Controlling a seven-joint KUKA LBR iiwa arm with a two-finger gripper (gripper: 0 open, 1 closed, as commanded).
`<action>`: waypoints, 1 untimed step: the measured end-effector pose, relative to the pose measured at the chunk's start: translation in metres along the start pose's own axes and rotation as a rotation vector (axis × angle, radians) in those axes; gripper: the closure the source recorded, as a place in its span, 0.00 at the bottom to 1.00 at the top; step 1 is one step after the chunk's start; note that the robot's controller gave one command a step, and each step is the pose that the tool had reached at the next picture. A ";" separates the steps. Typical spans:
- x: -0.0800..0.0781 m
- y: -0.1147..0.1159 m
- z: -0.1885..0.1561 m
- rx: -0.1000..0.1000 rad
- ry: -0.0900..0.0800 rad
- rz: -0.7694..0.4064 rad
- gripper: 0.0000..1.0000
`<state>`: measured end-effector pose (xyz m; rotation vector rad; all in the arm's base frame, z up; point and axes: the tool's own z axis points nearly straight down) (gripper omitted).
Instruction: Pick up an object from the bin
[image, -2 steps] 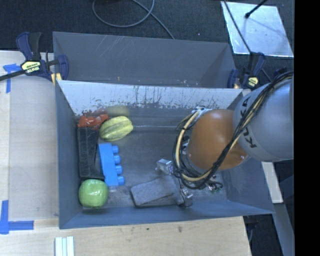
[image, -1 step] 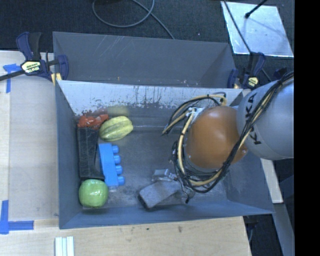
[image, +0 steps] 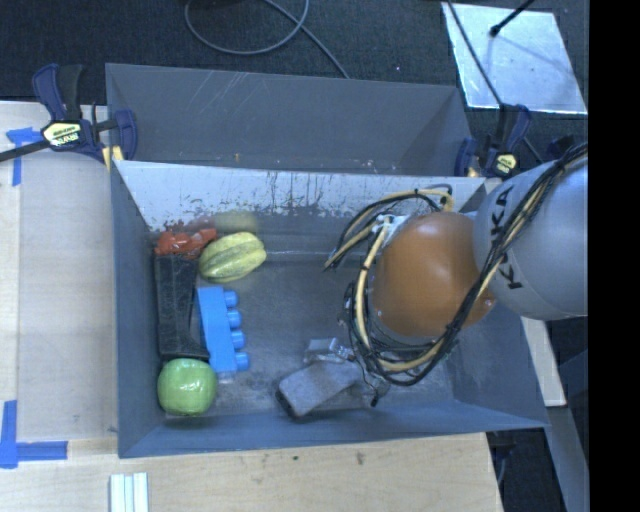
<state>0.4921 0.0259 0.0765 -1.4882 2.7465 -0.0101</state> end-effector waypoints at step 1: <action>0.000 0.000 0.001 0.001 0.000 -0.015 1.00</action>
Offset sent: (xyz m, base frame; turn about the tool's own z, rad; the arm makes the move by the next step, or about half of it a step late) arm -0.0064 0.0007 -0.0065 -0.1449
